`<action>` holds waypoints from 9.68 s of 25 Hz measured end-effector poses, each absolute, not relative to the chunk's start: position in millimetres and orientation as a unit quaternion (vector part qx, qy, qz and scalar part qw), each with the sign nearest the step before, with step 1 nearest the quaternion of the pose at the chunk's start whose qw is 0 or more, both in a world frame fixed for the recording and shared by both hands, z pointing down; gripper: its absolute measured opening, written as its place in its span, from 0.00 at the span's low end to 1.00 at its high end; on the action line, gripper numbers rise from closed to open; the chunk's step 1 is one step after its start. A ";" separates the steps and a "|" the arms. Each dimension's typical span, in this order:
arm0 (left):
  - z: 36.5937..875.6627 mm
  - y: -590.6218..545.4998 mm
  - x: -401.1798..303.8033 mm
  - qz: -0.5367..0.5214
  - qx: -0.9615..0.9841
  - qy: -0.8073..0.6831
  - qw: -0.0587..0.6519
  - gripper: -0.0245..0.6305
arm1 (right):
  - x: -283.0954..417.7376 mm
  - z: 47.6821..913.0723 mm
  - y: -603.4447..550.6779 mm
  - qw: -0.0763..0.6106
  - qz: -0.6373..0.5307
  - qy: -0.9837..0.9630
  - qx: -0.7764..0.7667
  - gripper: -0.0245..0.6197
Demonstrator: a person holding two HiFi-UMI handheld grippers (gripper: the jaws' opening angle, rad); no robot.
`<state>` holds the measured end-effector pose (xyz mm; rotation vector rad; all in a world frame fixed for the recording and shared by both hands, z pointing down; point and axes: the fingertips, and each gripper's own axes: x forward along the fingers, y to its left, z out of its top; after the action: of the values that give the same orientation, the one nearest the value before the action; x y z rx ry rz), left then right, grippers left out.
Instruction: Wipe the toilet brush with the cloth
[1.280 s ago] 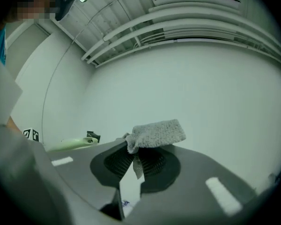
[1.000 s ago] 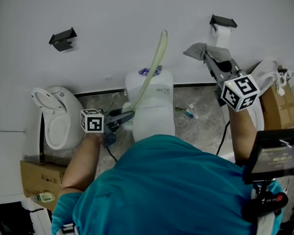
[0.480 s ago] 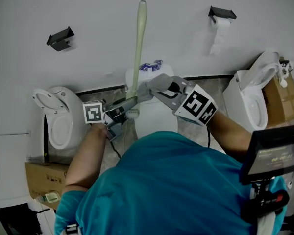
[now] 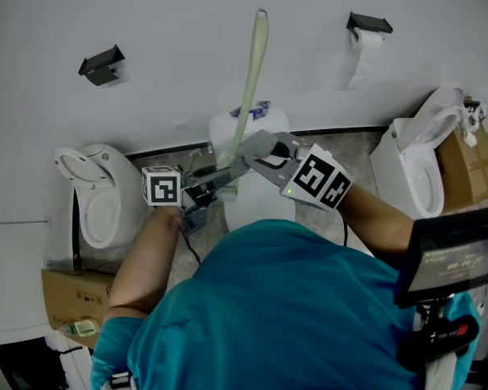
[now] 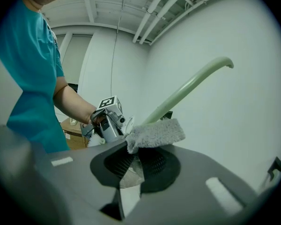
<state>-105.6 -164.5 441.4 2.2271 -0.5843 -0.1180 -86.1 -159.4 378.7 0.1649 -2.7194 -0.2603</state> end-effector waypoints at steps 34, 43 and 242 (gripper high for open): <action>469.7 -156.0 -110.8 0.032 0.884 -0.250 0.394 0.26 | -60.4 354.3 -186.1 0.178 -0.089 -0.974 0.109 0.09; 480.6 -153.3 -114.4 0.074 0.886 -0.263 0.375 0.26 | -56.3 340.8 -191.5 0.157 -0.088 -0.976 0.120 0.09; 449.7 -194.5 -197.5 0.537 0.643 -0.480 -0.260 0.27 | 58.0 503.7 -271.5 0.630 -0.185 -0.752 0.064 0.09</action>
<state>-197.5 -194.5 449.7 2.4421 -1.8234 2.0414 58.0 -271.5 503.7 0.1457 -1.7213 -0.4229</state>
